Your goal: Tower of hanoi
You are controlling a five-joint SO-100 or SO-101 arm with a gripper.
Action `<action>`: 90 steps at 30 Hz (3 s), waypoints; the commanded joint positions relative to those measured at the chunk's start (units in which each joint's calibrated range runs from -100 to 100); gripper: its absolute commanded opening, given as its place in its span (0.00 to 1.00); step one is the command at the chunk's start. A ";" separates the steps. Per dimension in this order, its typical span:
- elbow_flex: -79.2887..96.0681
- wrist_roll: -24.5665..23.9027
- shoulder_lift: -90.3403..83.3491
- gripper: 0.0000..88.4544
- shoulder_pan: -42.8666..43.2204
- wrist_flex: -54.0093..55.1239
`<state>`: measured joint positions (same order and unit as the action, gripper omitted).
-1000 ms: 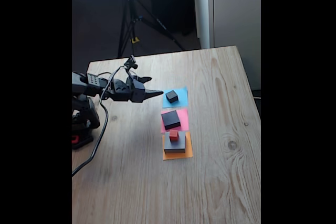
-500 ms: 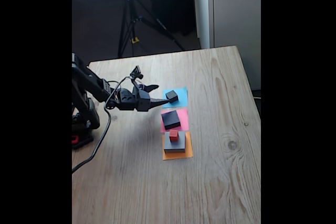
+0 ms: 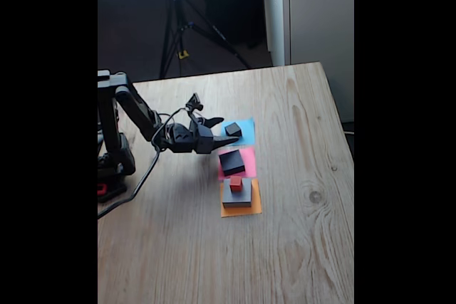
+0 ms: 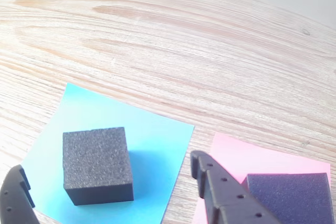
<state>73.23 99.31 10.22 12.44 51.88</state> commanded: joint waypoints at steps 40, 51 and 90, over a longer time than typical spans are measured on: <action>-4.77 0.69 7.19 0.29 5.49 4.65; -4.77 0.69 7.65 0.21 5.99 3.76; -5.50 0.69 -18.92 0.06 7.49 -24.08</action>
<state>69.14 99.31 -0.81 19.05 33.31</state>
